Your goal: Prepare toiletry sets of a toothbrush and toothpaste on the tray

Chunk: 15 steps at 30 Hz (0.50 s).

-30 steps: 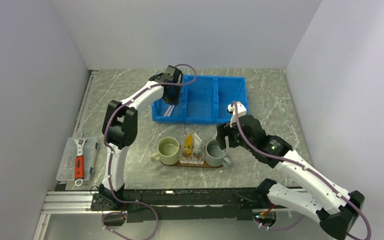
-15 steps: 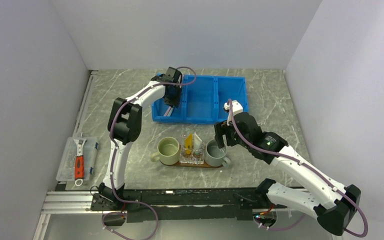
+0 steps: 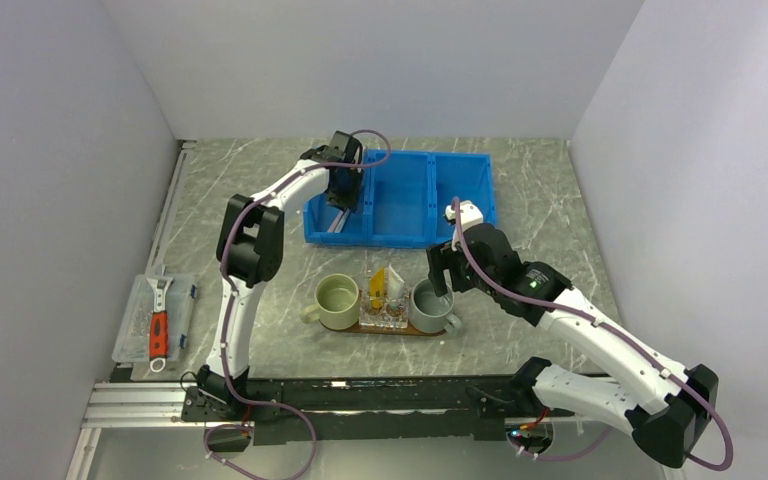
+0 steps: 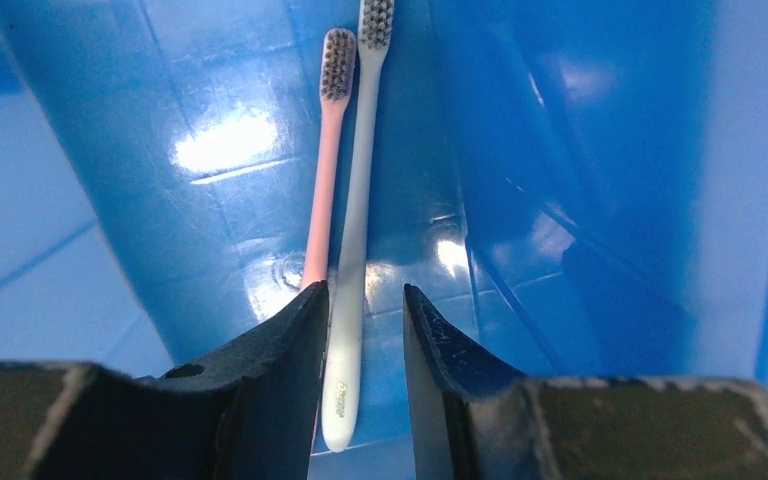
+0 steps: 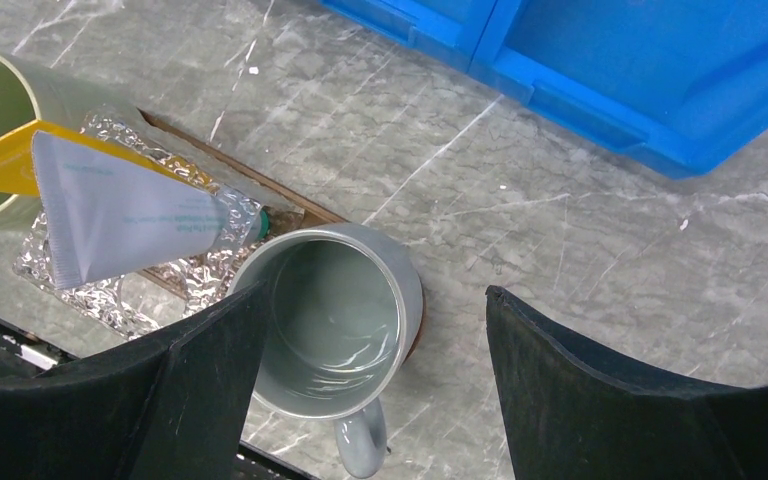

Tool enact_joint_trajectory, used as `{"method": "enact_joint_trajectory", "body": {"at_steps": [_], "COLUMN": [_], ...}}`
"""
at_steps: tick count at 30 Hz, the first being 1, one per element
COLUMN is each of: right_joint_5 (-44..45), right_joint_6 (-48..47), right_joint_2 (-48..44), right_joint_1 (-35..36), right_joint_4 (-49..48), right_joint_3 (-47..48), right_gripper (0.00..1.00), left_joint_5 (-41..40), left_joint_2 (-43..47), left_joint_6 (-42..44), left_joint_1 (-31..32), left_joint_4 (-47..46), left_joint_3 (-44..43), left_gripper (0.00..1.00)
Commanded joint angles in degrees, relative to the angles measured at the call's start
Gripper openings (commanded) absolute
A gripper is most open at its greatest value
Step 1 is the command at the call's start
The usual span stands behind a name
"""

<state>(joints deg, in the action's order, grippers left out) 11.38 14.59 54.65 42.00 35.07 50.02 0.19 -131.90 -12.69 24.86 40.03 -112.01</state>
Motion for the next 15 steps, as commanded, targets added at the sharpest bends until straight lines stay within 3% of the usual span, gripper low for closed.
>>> {"method": "enact_joint_trajectory", "body": {"at_steps": [1, 12, 15], "right_joint_5": [-0.3, -0.4, -0.5], "right_joint_6": [0.4, 0.5, 0.5], "right_joint_2": [0.2, 0.3, 0.5], "right_joint_1": [-0.4, -0.5, -0.5], "right_joint_4": [-1.0, -0.9, -0.9], "right_joint_3": [2.7, 2.7, 2.8], "right_gripper": [0.80, 0.80, 0.80], "left_joint_5": [0.7, 1.1, 1.3], "left_joint_2": [-1.2, -2.4, -2.5], "left_joint_6": [1.3, 1.5, 1.6], "left_joint_1": [-0.2, -0.3, -0.3], "left_joint_4": [-0.4, -0.8, -0.9], "left_joint_3": [-2.5, -1.8, -1.5], "left_gripper": [0.38, 0.37, 0.30]}}
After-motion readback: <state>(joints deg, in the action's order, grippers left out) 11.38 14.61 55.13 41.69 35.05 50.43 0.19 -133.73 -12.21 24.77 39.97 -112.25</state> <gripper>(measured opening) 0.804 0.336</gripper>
